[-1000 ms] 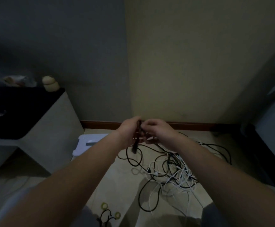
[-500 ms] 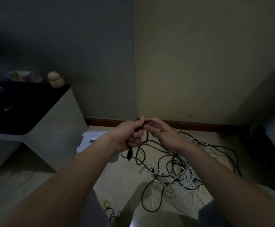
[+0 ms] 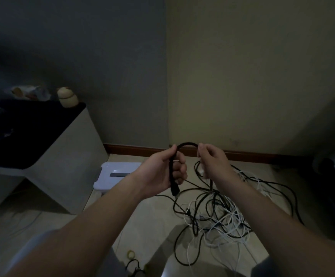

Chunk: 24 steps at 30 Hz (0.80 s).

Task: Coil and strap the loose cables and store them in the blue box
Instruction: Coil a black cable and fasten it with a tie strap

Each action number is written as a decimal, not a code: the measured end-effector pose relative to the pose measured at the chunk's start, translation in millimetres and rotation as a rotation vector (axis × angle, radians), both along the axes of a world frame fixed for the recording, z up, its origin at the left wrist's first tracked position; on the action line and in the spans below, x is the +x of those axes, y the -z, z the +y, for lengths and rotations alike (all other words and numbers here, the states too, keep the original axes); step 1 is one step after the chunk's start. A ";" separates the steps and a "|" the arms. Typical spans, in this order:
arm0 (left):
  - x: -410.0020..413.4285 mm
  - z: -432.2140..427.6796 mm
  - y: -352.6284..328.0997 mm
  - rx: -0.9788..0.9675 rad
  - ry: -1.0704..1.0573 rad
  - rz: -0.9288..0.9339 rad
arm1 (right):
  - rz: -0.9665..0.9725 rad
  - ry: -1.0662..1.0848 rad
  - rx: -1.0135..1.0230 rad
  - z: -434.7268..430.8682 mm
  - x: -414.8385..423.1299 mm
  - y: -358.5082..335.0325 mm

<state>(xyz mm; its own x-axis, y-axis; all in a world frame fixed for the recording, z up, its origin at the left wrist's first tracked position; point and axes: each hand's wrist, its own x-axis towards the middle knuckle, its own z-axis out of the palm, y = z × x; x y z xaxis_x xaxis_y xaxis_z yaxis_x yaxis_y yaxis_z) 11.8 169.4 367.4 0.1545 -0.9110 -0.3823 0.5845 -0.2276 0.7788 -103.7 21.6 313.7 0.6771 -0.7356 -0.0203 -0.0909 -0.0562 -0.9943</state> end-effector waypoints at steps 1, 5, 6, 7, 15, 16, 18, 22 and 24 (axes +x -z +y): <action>-0.5 -0.4 -0.4 -0.015 -0.006 0.015 | 0.011 0.023 0.006 1.4 1.6 1.0; 0.0 -1.7 -5.2 -0.093 -0.066 0.067 | 0.078 -0.031 0.056 9.1 0.7 7.1; 1.1 -1.1 -6.4 -0.106 -0.094 0.081 | 0.102 -0.067 0.071 10.7 -0.1 8.4; 2.7 -0.9 -8.1 -0.110 -0.129 0.098 | 0.123 -0.090 0.086 11.5 -0.9 9.5; 20.5 1.3 -17.8 -0.091 -0.465 0.254 | 0.194 -0.299 0.009 12.8 -5.3 26.0; 21.8 1.2 -17.9 -0.092 -0.486 0.258 | 0.196 -0.311 -0.020 14.3 -5.4 28.3; 26.0 1.5 -18.1 -0.103 -0.517 0.264 | 0.192 -0.312 -0.056 16.3 -5.0 30.9; 39.0 4.9 -18.7 -0.150 -0.603 0.306 | 0.166 -0.307 -0.056 14.2 -7.3 35.8; 44.5 5.7 -17.2 -0.167 -0.638 0.306 | 0.195 -0.310 -0.057 12.0 -8.3 36.7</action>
